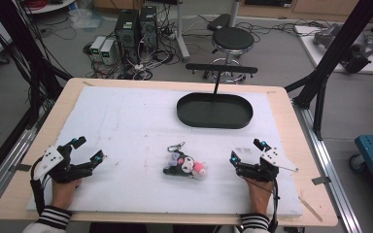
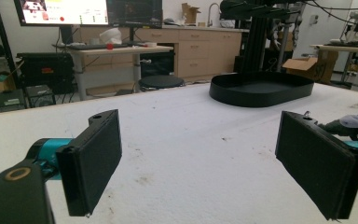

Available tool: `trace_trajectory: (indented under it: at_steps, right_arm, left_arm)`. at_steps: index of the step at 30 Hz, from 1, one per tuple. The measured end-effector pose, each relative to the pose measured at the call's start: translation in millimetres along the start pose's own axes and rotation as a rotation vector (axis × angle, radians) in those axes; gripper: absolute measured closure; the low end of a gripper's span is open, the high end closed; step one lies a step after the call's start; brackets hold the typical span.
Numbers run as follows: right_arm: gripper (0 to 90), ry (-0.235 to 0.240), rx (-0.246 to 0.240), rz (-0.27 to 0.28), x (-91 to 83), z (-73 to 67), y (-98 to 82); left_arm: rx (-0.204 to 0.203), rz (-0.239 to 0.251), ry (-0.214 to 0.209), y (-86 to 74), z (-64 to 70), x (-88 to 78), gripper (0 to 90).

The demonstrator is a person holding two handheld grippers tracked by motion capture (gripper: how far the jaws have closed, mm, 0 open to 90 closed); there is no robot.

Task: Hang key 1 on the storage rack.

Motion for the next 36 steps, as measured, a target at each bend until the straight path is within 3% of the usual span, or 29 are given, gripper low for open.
trace_trajectory:
  at_steps: [19, 25, 28, 34, 36]
  right_arm:
    - [1.2, -0.004, -0.003, 0.005, 0.1, 0.5, 0.7]
    - [1.2, 0.003, 0.023, -0.017, -3.9, 2.5, 2.5]
    - [1.2, 0.024, 0.029, -0.005, -9.2, 1.5, 7.3]
    - [1.2, 0.107, -0.016, -0.08, -9.4, -6.3, 24.2]
    - [1.2, 0.164, -0.059, -0.144, -7.9, -14.2, 35.9]
  left_arm:
    - [-0.009, 0.0, 0.001, -0.1, -1.0, 0.0, 14.9]
    - [-0.008, 0.0, 0.0, -0.1, -1.0, 0.0, 14.9]
    - [-0.009, 0.0, 0.0, -0.1, -1.1, 0.1, 14.9]
    - [-0.011, 0.001, 0.001, -0.1, -1.2, 0.1, 14.9]
    - [-0.008, -0.001, 0.0, -0.1, -1.0, 0.0, 14.9]
Point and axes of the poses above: each handheld gripper's, and its own axes: x roughly forward along the jaws, y roughly out of its top, z roughly to its right, the point moved 3 cm from there along x, roughly forward along the jaws, and after that the axes turned 6 degrees about x, right-handed, at the moved point
